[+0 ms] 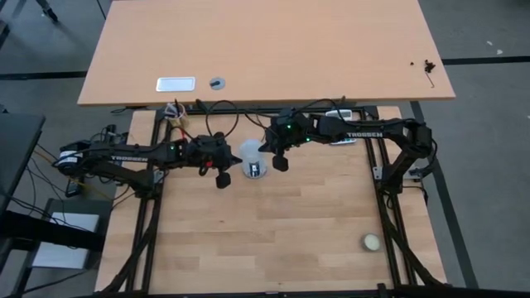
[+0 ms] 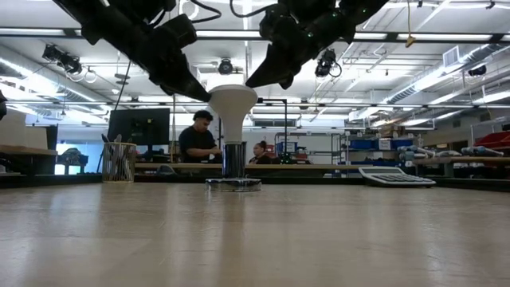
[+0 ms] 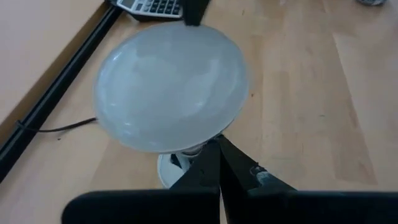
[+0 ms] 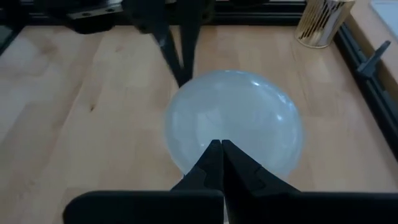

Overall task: Screw lightbulb
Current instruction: Insert the white lightbulb into the silver lamp

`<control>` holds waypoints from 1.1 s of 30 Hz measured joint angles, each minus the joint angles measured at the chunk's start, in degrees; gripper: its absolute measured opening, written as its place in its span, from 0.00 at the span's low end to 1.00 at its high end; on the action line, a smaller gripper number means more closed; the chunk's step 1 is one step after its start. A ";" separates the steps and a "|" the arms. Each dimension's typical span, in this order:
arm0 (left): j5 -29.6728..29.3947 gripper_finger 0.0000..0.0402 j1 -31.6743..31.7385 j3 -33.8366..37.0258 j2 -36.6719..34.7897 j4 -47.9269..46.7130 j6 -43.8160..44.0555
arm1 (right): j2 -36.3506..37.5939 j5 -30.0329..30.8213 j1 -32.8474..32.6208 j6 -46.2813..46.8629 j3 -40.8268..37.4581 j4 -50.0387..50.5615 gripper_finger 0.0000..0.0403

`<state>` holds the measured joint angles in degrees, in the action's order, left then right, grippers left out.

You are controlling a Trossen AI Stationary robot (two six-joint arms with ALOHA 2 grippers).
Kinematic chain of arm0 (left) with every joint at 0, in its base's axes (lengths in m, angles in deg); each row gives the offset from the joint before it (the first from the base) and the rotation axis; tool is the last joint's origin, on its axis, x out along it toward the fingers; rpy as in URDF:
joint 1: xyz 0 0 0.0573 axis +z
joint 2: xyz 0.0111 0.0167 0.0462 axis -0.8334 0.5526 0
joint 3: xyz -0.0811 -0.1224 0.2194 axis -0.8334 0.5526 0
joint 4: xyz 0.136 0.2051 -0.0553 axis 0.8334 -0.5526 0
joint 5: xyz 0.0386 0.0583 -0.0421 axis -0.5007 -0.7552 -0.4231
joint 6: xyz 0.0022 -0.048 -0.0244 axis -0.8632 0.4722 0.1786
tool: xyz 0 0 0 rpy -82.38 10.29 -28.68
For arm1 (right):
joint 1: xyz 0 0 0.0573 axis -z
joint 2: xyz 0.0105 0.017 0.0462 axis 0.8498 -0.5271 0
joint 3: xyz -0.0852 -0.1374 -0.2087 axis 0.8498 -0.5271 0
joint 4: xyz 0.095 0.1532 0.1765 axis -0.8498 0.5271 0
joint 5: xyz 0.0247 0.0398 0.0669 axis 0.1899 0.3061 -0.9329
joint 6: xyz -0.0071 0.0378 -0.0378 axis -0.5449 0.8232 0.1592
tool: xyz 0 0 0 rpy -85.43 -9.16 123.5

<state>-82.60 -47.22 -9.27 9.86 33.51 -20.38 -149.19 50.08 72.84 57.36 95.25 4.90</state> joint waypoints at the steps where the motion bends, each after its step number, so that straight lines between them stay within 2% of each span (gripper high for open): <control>1: -0.39 0.00 0.01 0.00 0.00 0.03 0.01 | 0.00 -0.45 -0.12 0.02 -0.04 0.31 0.01; 7: -3.13 0.00 0.09 0.00 0.00 0.13 0.04 | -0.13 -3.43 -0.84 0.40 -0.17 0.41 0.01; 18: -4.40 0.00 2.32 0.00 0.04 0.78 -0.05 | -0.44 -3.27 -1.40 0.02 -0.35 -1.95 0.01; 27: -4.53 0.00 2.71 -0.04 0.00 -4.28 0.52 | -0.44 -2.72 0.03 0.01 -0.52 -4.76 0.02; 33: 2.91 0.00 2.59 -0.04 0.00 -2.49 1.29 | 0.01 1.22 1.44 -0.35 -0.52 -8.44 0.04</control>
<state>-79.69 -44.63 -9.32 9.86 31.02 -19.10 -149.18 51.30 74.28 57.01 94.73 -3.55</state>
